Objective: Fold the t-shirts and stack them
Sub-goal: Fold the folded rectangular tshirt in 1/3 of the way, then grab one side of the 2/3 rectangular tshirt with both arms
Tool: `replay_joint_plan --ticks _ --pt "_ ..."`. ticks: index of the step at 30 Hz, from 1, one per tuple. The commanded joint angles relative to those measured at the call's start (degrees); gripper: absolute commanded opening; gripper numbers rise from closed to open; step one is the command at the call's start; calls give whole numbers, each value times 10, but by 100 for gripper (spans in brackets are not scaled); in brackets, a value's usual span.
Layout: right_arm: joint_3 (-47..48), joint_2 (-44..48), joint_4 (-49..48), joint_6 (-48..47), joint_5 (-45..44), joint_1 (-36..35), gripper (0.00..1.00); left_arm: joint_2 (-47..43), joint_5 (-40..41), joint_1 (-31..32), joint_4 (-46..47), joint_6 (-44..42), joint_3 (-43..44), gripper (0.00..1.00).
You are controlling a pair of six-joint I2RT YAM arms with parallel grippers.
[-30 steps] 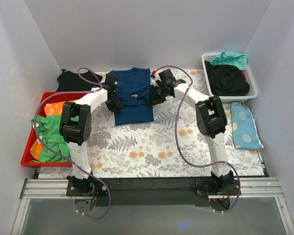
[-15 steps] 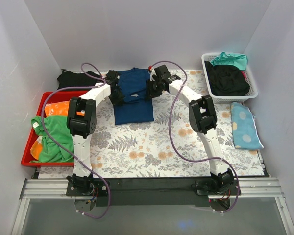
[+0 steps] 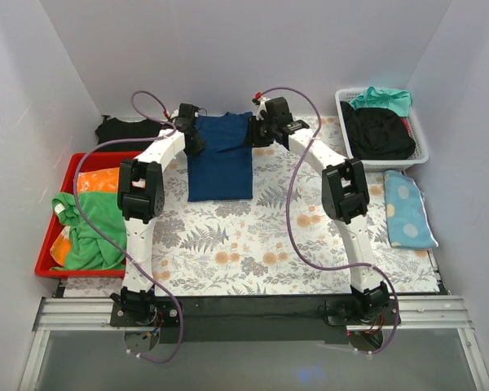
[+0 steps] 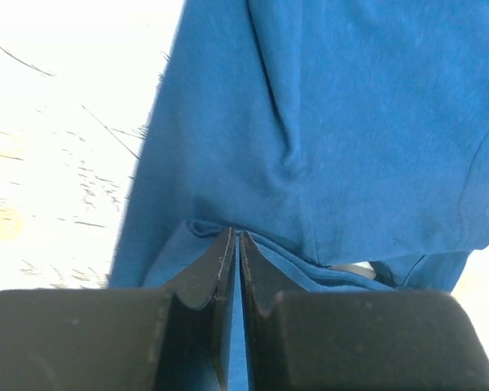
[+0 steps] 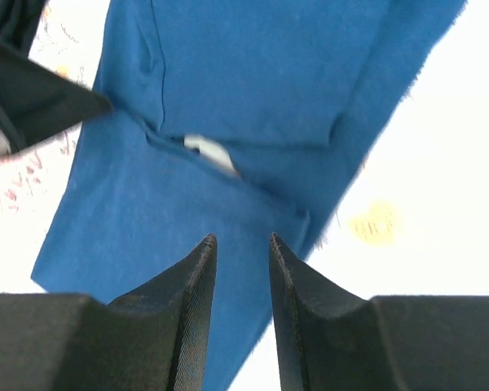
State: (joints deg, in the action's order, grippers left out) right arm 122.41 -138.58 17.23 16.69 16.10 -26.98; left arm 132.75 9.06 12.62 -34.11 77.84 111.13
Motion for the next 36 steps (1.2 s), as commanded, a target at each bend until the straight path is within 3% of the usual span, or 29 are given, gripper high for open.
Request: replay_joint_plan --ticks 1,6,12,15,25,30,36 --pt "-66 115 5 -38 -10 4 40 -84 39 -6 -10 -37 -13 6" --pt "-160 180 56 -68 20 4 46 -142 -10 -6 -44 -59 -114 18" --pt "-255 204 60 -74 102 3 51 -252 -81 -16 5 -48 -313 48" --pt "-291 213 58 -80 118 -1 52 -277 -117 -29 28 -47 -368 49" --pt "-364 199 27 -73 146 -3 52 -286 -162 -49 44 -52 -423 49" --pt "-387 191 -6 -53 167 -3 50 -278 -205 -54 53 -44 -444 41" --pt "-420 182 -52 -31 195 -9 50 -273 -228 -56 40 -41 -469 40"
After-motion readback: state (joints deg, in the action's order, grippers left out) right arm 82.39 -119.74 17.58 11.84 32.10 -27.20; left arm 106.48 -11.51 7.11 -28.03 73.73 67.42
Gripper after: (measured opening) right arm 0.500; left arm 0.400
